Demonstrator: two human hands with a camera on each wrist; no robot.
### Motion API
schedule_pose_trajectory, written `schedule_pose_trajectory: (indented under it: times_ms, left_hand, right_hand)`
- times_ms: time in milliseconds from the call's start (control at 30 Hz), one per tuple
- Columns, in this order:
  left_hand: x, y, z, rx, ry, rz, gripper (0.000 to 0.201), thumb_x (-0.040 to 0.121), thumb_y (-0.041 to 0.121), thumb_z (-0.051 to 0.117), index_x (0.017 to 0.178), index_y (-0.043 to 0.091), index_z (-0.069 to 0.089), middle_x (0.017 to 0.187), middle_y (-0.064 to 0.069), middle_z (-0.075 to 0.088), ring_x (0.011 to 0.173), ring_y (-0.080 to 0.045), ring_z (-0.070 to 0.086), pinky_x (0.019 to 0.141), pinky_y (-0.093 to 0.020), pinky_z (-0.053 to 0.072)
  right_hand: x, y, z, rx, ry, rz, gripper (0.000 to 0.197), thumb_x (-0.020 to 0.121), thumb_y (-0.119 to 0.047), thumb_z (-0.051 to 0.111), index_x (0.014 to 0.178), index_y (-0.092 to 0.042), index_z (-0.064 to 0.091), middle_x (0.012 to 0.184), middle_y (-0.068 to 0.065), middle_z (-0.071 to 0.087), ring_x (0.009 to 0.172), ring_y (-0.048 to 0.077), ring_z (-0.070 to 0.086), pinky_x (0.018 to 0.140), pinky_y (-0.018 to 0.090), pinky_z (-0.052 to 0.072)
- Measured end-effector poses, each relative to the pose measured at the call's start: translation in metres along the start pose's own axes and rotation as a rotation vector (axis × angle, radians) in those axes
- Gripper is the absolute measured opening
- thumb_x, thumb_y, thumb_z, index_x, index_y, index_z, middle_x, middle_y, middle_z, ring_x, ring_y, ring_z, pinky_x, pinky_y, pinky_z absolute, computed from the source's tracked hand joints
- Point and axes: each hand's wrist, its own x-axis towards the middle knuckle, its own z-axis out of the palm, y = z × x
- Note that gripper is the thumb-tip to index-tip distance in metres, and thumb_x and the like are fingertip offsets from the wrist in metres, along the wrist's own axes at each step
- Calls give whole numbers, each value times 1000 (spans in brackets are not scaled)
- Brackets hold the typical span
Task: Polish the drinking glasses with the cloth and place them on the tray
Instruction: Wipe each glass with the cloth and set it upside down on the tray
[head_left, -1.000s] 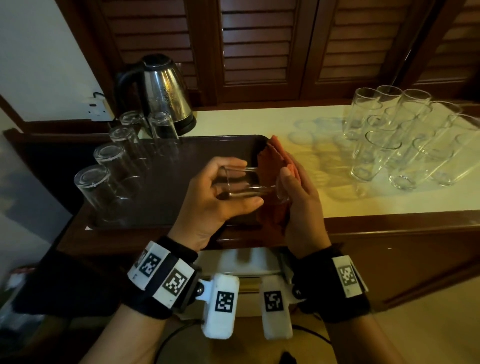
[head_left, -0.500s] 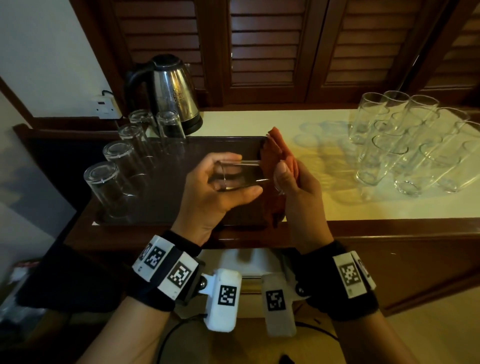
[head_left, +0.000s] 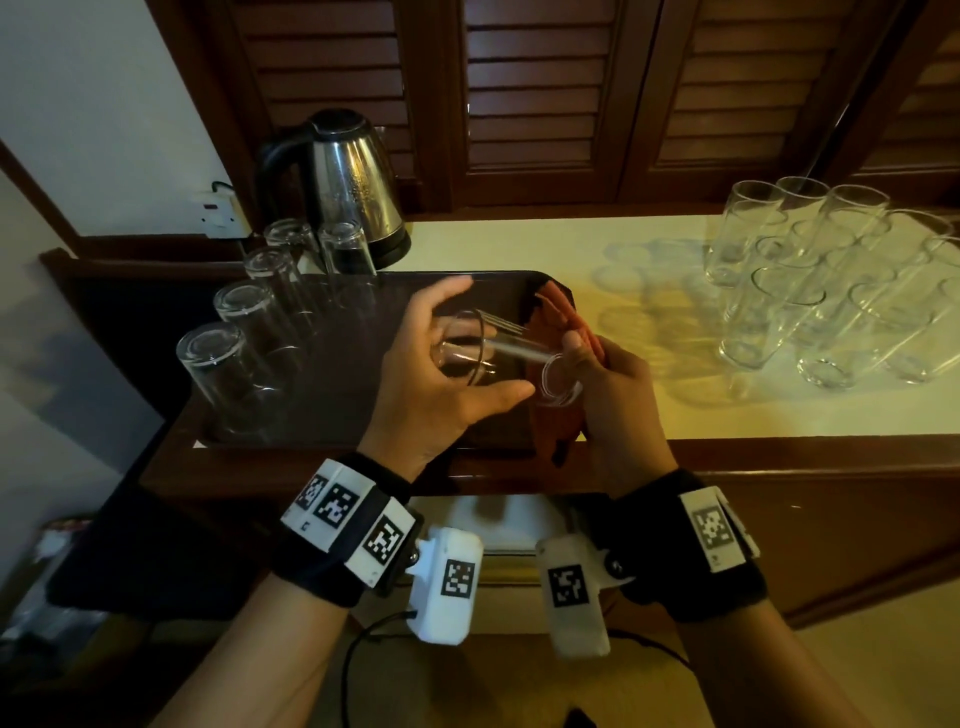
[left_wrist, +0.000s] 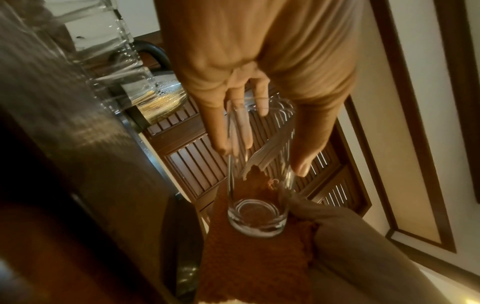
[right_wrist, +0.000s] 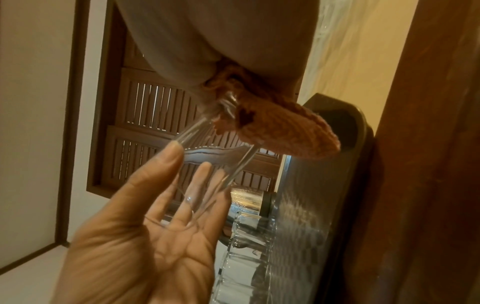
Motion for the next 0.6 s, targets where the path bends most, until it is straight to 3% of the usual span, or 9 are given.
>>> schedule_pose_trajectory:
  times_ms: [67,133,267,367,433,500,600]
  left_hand:
    - [0,-5,4,-99,49,-47,102,51,19,95,134,38,39,120,-8,65,109,-21,68,86,-30,57]
    - [-2,-8,10,-210,99,-101,102,55,10,92,139,29,37,121,-8,66,111,-18,67,85,-26,56]
    - [1,-10,23,-361,81,-176,71,77,-7,74,140,6,43,128,-13,64,106,-6,68,83,-19,54]
    - [6,-12,30,-441,59,-196,64,76,7,74,133,13,46,119,-10,69,105,-11,70,81,-21,55]
    - [10,-10,31,-436,57,-179,59,76,18,74,128,21,47,110,-7,72,101,-14,71,81,-26,56]
    - [13,-8,30,-410,62,-160,56,77,26,80,124,25,50,102,-1,74,97,-15,71,82,-31,57]
    - [14,-3,22,-300,26,-137,53,80,36,76,125,26,49,86,5,75,87,-19,72,71,-31,58]
  right_hand:
    - [3,0,0,7,30,43,19,103,-20,55,98,-15,72,102,30,70,92,42,67,88,55,53]
    - [6,0,0,-8,38,65,19,102,-21,57,95,-14,73,95,27,71,86,38,66,83,53,52]
    - [7,0,2,11,1,123,20,103,-20,56,97,-15,74,103,29,72,84,42,69,81,50,55]
    - [7,-5,2,-12,-6,155,24,102,-20,57,104,-3,73,101,30,72,78,34,68,68,38,56]
    - [8,-6,-1,-30,-19,161,26,102,-22,58,107,-1,73,98,26,74,80,36,71,68,39,58]
    - [7,-7,-6,-31,-15,144,23,102,-21,57,103,-4,73,91,20,76,80,36,73,72,45,60]
    - [5,-11,-18,22,47,85,20,101,-18,58,88,-11,72,74,8,73,65,24,69,65,37,57]
